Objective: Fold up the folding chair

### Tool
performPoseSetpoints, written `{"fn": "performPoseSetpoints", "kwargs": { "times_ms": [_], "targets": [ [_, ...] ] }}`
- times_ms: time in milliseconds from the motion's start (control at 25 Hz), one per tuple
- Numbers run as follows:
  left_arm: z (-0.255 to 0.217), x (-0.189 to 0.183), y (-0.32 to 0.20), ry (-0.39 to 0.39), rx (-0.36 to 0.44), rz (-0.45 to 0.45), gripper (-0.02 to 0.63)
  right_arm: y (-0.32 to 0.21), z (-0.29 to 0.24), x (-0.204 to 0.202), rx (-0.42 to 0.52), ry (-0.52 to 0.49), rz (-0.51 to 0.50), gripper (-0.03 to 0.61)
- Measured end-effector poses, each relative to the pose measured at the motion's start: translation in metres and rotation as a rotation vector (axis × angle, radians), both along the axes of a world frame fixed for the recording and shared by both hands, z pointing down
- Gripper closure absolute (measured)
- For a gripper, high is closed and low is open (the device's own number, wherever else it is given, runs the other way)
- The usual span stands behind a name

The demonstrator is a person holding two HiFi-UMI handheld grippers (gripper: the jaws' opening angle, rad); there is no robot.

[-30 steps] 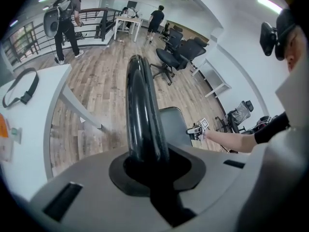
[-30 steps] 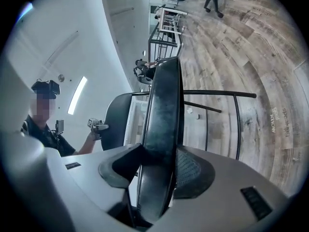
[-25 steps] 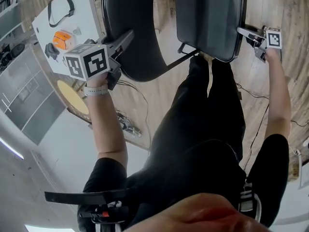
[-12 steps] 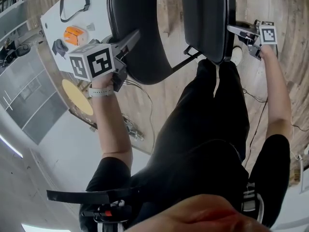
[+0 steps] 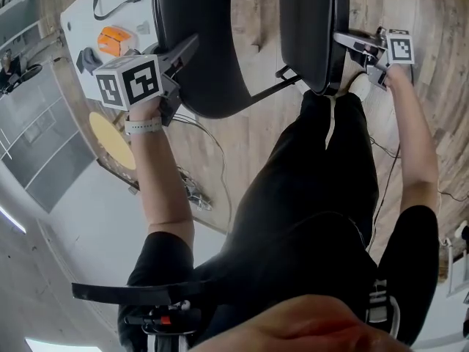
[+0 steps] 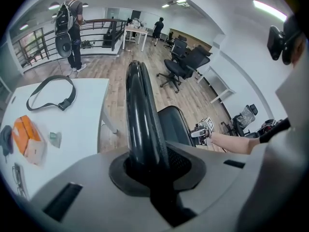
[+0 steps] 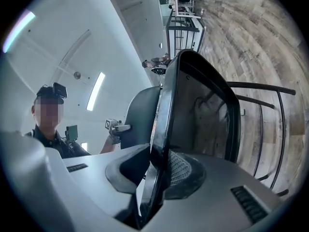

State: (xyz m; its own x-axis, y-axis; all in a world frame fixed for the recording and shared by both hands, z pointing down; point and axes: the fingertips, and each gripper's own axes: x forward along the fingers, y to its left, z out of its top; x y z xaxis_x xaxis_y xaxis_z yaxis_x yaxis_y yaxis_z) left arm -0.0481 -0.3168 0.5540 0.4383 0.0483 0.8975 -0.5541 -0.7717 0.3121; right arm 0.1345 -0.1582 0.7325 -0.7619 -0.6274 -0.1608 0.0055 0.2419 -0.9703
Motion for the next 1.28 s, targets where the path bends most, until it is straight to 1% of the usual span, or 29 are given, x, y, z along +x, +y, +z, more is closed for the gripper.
{"fn": "performPoseSetpoints", "kwargs": {
  "times_ms": [160,360,600,720,800,920,1000,1120,1280],
  "targets": [
    [0.0,-0.014,-0.011,0.006,-0.002,-0.021,0.552,-0.016,-0.01,-0.021,0.029,0.022,-0.006,0.499],
    [0.027,-0.038,-0.021,0.004,-0.005,-0.039,0.552,-0.034,0.007,-0.059,0.025,0.058,-0.015,0.5],
    [0.009,-0.027,-0.018,0.0,0.009,-0.051,0.552,-0.05,-0.017,-0.075,0.024,0.076,-0.024,0.5],
    [0.013,-0.03,-0.02,-0.004,0.018,-0.061,0.552,-0.063,-0.016,-0.092,0.025,0.08,-0.03,0.499],
    [0.015,-0.035,-0.023,-0.006,0.025,-0.068,0.552,-0.073,-0.013,-0.106,0.01,0.072,-0.028,0.499],
    [0.016,-0.039,-0.026,-0.011,0.031,-0.071,0.554,-0.086,-0.009,-0.125,-0.041,0.072,-0.012,0.499],
    [0.016,-0.04,-0.026,-0.019,0.038,-0.073,0.554,-0.096,-0.006,-0.138,-0.056,0.102,-0.009,0.499],
    [0.017,-0.043,-0.027,-0.032,0.052,-0.078,0.554,-0.113,-0.002,-0.157,-0.05,0.177,-0.02,0.499],
    [0.018,-0.046,-0.029,-0.045,0.066,-0.081,0.552,-0.129,0.001,-0.177,-0.061,0.202,-0.029,0.497]
  ]
}}
